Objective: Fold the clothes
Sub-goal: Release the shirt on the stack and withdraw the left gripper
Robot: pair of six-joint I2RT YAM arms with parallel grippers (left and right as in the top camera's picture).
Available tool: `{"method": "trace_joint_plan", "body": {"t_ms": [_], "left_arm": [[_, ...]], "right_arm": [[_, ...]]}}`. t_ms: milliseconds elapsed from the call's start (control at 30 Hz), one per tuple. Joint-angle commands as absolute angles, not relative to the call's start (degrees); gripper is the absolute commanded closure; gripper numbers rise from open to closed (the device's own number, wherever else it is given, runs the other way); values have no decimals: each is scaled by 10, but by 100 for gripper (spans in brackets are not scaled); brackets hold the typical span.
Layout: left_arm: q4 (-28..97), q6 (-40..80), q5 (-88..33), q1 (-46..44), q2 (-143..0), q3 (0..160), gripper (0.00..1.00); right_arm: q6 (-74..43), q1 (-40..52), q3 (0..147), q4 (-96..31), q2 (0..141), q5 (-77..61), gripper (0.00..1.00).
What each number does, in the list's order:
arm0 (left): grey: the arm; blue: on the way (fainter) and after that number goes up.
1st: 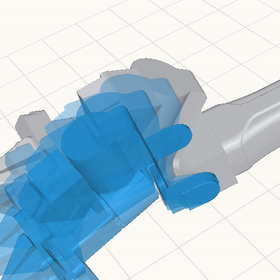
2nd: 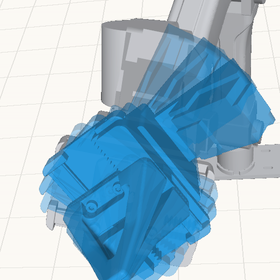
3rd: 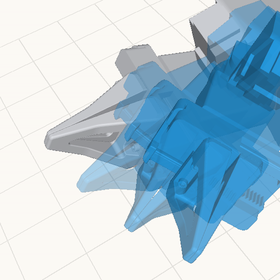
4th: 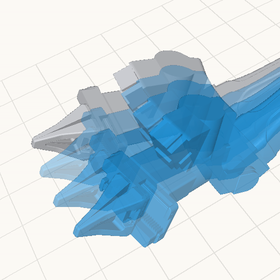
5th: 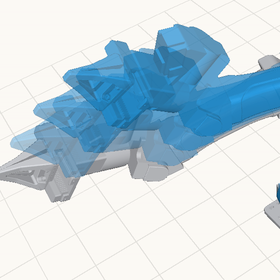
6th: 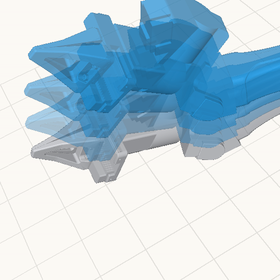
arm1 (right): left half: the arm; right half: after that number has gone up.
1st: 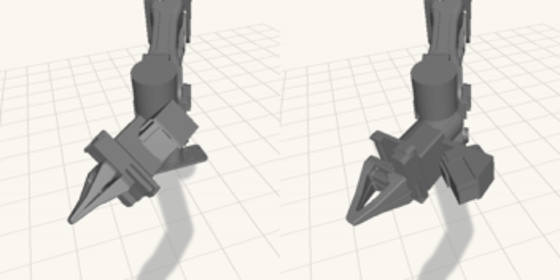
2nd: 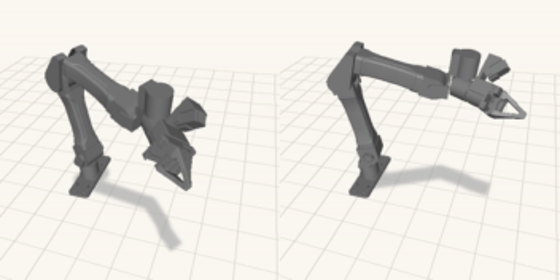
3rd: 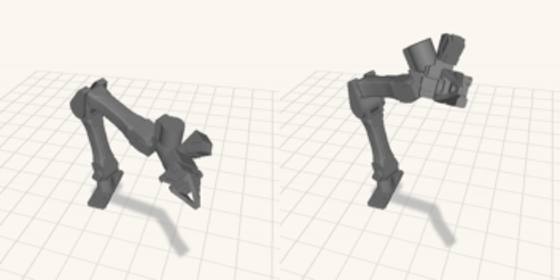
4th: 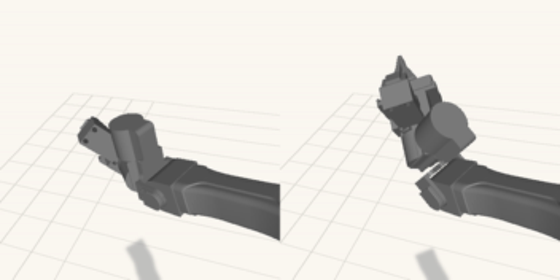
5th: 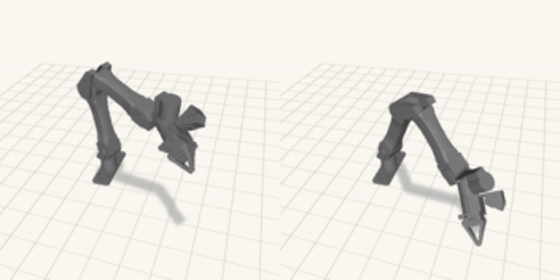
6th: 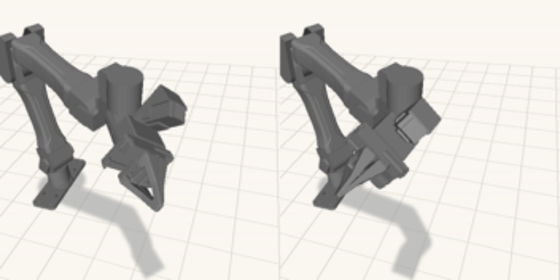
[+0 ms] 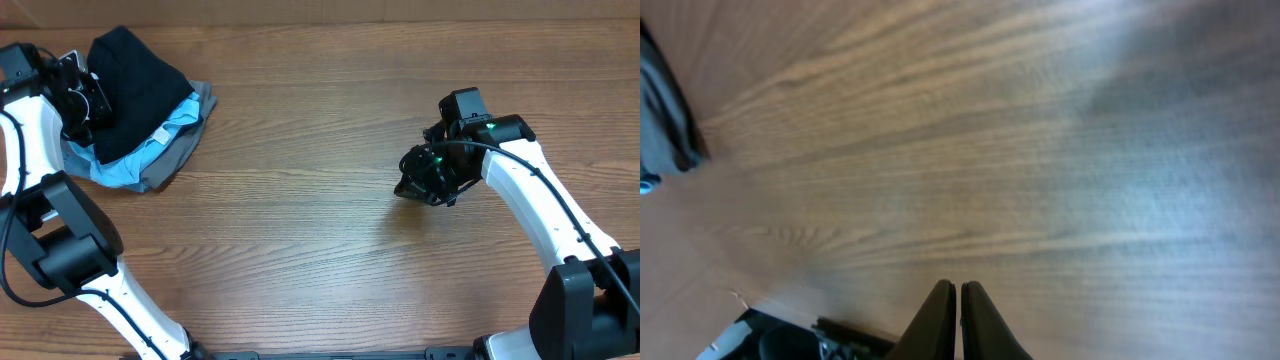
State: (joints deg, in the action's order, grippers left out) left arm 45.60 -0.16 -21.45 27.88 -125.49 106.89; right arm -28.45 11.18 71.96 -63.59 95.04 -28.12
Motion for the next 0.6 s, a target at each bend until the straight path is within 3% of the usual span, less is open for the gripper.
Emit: {"method": "trace_joint_plan", "body": {"t_ms": [0, 133, 333, 500, 567], "left_arm": [[475, 17, -182, 289, -1271, 1062, 96], [492, 17, -178, 295, -1234, 1088, 89], [555, 5, -236, 295, -1116, 1155, 66], [666, -63, -280, 273, -981, 1204, 33], [705, -86, -277, 257, -927, 1205, 0]], "right_arm": [[-276, 112, 725, -648, 946, -281, 93], [-256, 112, 725, -665, 946, -281, 93], [-237, 112, 725, -652, 927, -279, 94], [-237, 112, 725, -609, 848, -279, 94], [-235, 112, 725, -589, 800, -279, 94]]}}
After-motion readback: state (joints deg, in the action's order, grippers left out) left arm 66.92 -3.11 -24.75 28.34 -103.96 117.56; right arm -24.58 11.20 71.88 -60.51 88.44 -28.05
